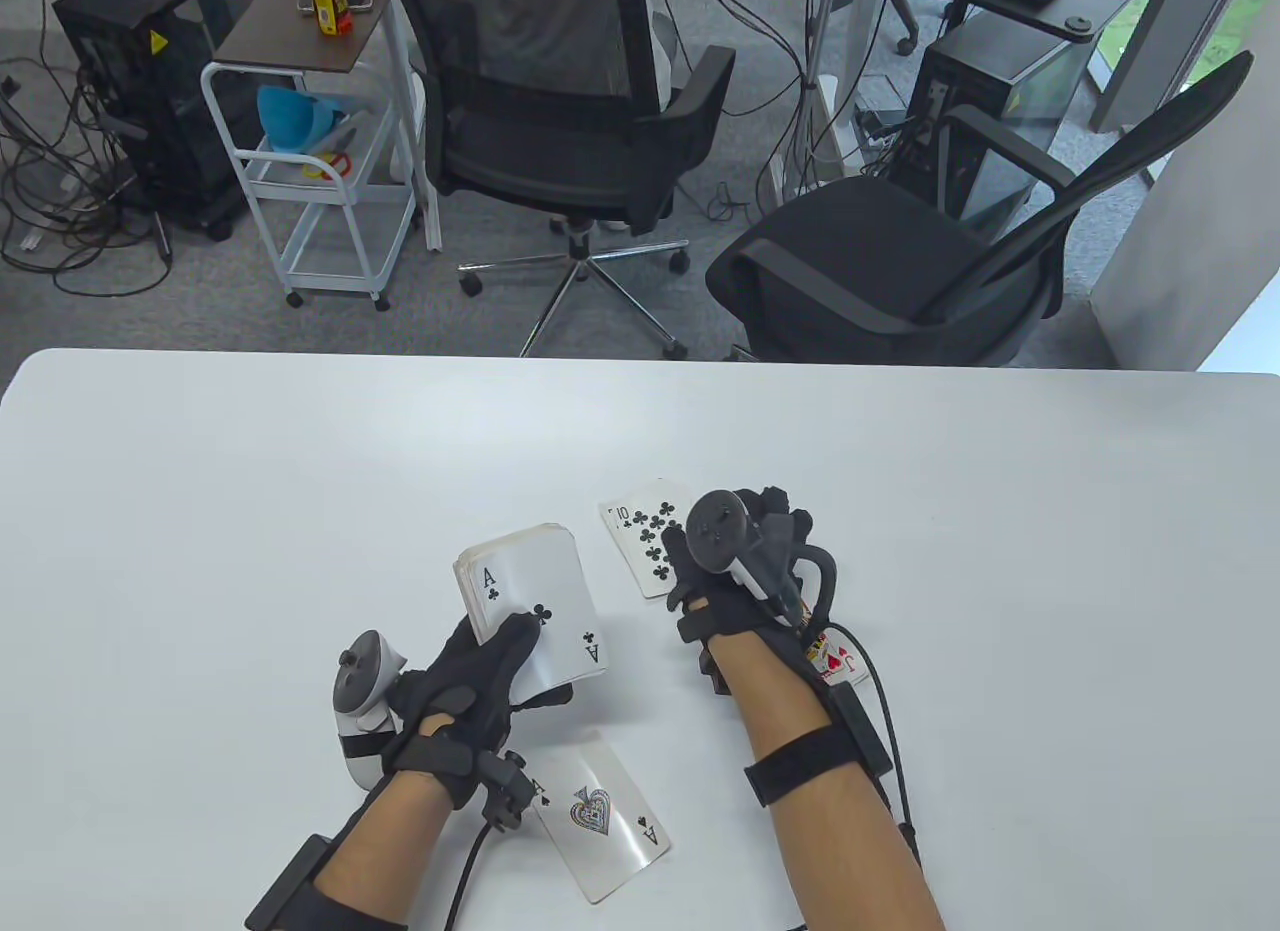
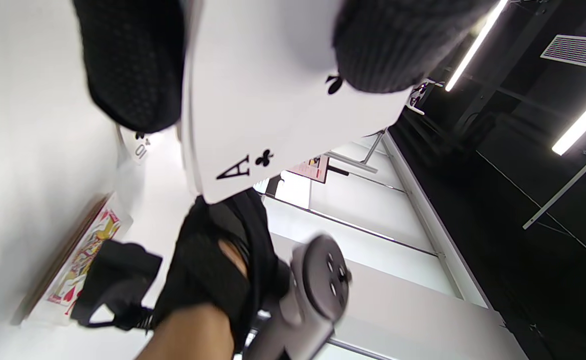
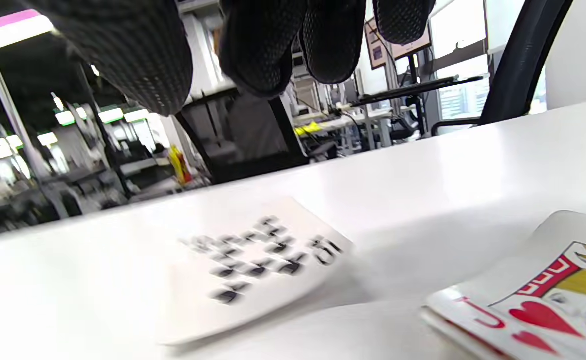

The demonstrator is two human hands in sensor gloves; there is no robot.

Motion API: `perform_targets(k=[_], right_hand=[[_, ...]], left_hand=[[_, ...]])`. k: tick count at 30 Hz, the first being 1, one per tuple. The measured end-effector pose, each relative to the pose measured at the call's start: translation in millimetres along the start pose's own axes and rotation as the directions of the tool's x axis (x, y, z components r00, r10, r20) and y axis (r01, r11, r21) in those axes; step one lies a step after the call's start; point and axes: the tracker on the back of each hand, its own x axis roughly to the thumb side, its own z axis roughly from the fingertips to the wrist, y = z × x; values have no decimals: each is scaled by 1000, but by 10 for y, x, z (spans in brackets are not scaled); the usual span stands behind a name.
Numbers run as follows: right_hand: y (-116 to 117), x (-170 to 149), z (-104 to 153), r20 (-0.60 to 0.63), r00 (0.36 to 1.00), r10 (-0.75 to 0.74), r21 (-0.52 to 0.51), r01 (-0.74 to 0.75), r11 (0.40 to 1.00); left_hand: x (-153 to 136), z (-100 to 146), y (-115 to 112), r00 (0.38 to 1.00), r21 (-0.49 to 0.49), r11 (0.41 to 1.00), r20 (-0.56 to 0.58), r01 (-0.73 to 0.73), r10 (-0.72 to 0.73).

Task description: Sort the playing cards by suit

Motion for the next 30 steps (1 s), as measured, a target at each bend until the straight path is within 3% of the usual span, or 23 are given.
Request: perform_targets(k=[5, 9, 16, 30], right_hand=[[-162, -95, 553, 134, 939, -316, -1, 319, 948], [-69, -85, 831, 229, 882, -411, 55, 410, 910], [66, -12, 995, 311, 850, -424, 127, 405, 905], [232, 197, 1172, 384, 840, -383, 171, 342, 924]], left_hand=[[-25, -6, -8, 1000, -5, 1000, -10, 29, -29], [-64, -3, -26, 999, -11, 1000, -18, 29, -29], [-129, -2, -72, 998, -50, 998, -35, 44, -45], [-121, 9, -90, 997, -76, 995, -36, 58, -61]])
